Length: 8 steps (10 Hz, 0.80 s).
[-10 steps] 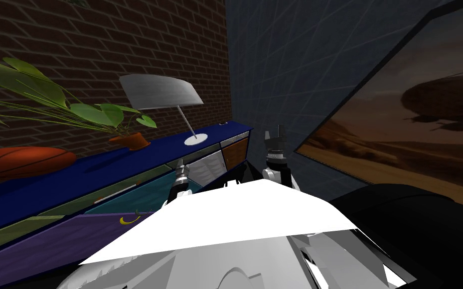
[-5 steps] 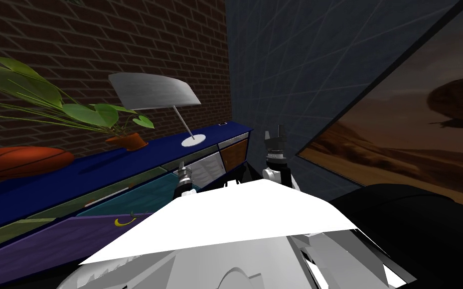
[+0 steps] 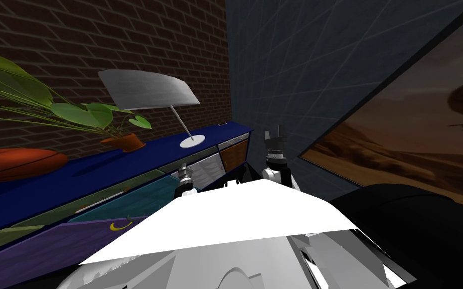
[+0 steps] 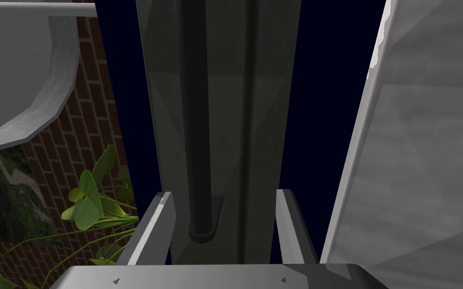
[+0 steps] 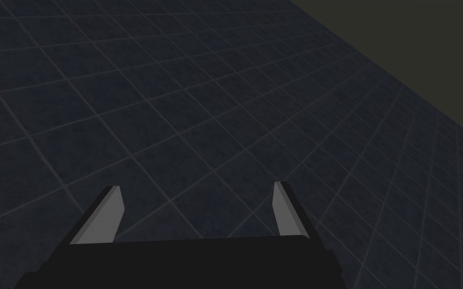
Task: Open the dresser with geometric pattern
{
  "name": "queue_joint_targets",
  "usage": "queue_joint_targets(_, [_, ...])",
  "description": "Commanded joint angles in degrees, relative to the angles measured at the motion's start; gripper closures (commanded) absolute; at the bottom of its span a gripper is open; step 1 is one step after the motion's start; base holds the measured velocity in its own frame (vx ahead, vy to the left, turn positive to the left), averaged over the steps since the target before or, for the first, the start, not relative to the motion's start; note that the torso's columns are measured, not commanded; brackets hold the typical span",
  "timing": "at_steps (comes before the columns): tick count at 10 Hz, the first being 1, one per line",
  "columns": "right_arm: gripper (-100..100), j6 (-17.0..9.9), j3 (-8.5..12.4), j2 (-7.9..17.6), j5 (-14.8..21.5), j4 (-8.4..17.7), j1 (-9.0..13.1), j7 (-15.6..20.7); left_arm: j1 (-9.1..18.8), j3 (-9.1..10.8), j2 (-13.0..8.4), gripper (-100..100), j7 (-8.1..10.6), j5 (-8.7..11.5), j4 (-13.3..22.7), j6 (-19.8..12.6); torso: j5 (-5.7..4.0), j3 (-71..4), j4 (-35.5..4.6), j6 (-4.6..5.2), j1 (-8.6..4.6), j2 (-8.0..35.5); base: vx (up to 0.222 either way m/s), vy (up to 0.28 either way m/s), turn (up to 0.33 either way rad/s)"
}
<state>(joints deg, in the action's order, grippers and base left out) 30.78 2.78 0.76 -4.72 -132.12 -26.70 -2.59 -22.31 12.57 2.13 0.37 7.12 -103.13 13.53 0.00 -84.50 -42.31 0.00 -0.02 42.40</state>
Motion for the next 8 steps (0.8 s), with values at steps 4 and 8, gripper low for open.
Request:
queue_joint_targets(4, [0,0.0,0.0,0.0,0.0,0.0,0.0,0.0,8.2,1.14,-4.3,100,1.82,0.1,8.5,1.4,0.14,-0.3,0.2,0.21,-0.01,-0.5,-0.107,-0.059,0.021])
queue_joint_targets(8, [0,0.0,0.0,0.0,0.0,0.0,0.0,0.0,12.2,1.7,-6.5,100,2.74,0.1,13.4,2.1,0.32,-0.3,0.4,0.27,0.07,-0.6,-0.063,-0.028,0.01])
